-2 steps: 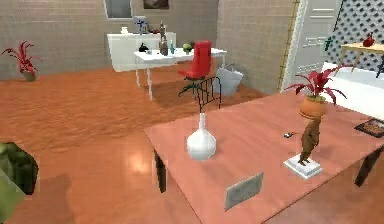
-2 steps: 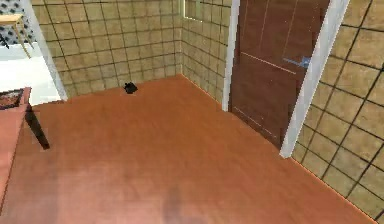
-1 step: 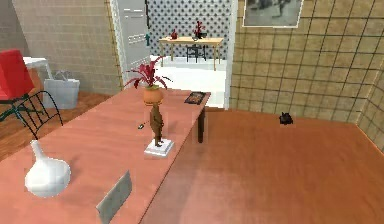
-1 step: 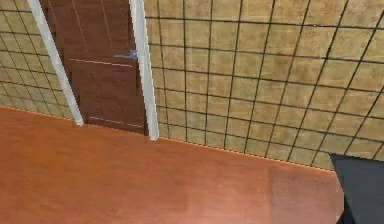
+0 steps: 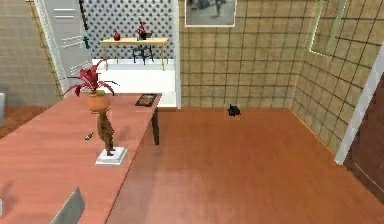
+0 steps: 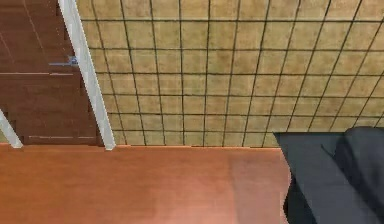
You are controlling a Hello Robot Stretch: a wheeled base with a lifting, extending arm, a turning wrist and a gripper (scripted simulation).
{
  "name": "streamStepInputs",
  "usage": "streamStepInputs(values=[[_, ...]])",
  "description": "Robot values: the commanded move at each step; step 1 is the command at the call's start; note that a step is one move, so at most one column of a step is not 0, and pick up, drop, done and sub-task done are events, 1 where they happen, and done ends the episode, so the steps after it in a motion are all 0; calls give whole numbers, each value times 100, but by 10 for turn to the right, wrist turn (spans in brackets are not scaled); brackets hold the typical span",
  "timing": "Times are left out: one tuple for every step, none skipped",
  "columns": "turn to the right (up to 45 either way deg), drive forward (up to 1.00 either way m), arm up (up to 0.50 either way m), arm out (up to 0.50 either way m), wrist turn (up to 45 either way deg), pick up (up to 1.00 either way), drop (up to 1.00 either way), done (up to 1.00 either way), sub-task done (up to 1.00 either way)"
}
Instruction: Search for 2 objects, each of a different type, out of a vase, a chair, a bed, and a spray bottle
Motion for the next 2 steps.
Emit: streamStepInputs(values=[[0,100,0,0,0,0,0,0,0],[0,100,0,0,0,0,0,0,0]])
